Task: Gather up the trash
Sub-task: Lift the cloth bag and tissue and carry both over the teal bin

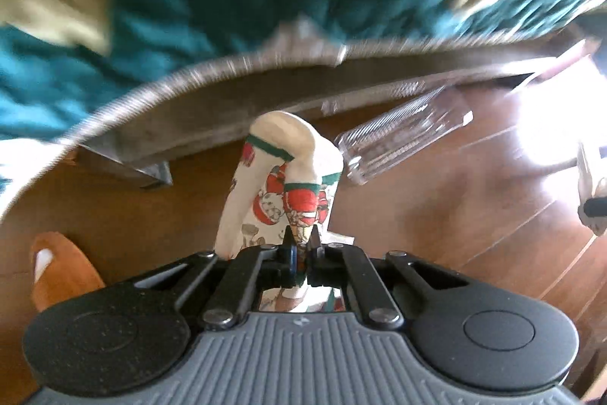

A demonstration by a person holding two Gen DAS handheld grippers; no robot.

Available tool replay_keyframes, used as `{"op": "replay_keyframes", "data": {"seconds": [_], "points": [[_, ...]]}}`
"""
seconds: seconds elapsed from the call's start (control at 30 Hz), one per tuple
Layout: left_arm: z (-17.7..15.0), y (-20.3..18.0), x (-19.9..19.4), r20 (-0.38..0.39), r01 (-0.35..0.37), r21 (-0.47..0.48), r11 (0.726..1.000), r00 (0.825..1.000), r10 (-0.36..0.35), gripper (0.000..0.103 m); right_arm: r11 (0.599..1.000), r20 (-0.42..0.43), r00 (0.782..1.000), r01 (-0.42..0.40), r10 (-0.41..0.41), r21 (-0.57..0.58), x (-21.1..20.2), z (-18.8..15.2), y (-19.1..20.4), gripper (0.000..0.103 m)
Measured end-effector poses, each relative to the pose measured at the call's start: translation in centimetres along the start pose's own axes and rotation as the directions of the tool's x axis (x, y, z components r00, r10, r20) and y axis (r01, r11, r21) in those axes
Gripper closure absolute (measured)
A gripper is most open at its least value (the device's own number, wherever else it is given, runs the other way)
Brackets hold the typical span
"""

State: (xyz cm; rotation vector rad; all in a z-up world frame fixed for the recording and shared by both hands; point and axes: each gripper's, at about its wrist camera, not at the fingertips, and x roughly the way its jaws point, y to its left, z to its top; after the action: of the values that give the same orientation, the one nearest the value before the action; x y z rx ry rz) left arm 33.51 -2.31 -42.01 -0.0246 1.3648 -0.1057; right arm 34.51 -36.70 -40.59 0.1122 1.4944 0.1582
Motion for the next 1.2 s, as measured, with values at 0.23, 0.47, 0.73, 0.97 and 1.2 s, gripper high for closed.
{"op": "replay_keyframes", "data": {"seconds": [0.23, 0.47, 0.73, 0.97, 1.2], "points": [[0.3, 0.1, -10.1, 0.109, 0.079, -0.106, 0.991, 0.992, -0.067, 0.099, 0.999, 0.182, 0.983, -0.011, 0.021, -0.051, -11.2, 0.7, 2.1, 0.088], [-0.8, -0.2, -19.8, 0.223, 0.153, -0.130, 0.980, 0.967, -0.121, 0.099, 0.986, 0.333, 0.936, -0.067, 0.116, -0.154, -21.3, -0.8, 6.8, 0.088], [-3.1, -0.6, -29.9, 0.377, 0.173, -0.107, 0.979, 0.918, -0.122, 0.099, 0.944, 0.436, 0.882, -0.032, 0.181, -0.328, -29.6, -4.7, 13.3, 0.088], [-4.1, -0.1, -37.1, 0.475, 0.174, -0.110, 0.979, 0.874, -0.102, 0.099, 0.918, 0.528, 0.821, 0.015, 0.215, -0.396, -35.2, -6.9, 17.2, 0.088], [-2.9, 0.6, -44.6, 0.596, 0.195, -0.091, 0.977, 0.796, -0.104, 0.099, 0.887, 0.602, 0.757, 0.065, 0.255, -0.457, -40.2, -7.0, 21.0, 0.088]]}}
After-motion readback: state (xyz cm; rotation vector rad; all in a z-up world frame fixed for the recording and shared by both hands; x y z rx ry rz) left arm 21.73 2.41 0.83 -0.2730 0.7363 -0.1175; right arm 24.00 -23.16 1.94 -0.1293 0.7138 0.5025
